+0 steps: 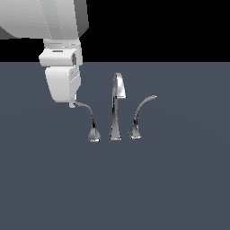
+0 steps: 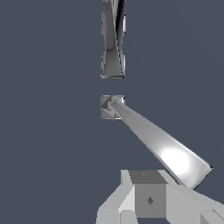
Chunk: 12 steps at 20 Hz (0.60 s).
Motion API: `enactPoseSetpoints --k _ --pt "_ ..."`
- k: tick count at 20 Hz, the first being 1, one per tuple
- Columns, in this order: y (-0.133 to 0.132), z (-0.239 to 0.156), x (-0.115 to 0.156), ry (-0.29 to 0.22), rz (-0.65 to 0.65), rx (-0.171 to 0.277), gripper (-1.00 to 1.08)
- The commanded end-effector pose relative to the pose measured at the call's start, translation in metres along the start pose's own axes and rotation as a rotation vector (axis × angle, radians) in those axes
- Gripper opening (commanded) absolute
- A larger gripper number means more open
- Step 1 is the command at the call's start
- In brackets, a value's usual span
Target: Turn on the faucet by rotating a designated handle.
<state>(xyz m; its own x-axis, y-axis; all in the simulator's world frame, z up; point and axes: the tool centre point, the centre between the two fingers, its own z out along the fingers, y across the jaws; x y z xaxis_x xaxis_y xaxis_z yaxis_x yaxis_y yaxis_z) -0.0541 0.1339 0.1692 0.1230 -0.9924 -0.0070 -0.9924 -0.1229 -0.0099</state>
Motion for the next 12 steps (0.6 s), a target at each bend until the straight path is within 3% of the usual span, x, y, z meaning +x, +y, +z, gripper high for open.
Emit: enactPoseSetpoints --k 1,7,12 --pt "0.010 -0.001 0.009 0.007 0.010 -0.007 -1.00" --pt "0.018 0.000 0.005 0.002 0.000 -0.006 -1.00" --pt "0.027 -0.001 0.023 0.004 0.002 -0.007 -1.00"
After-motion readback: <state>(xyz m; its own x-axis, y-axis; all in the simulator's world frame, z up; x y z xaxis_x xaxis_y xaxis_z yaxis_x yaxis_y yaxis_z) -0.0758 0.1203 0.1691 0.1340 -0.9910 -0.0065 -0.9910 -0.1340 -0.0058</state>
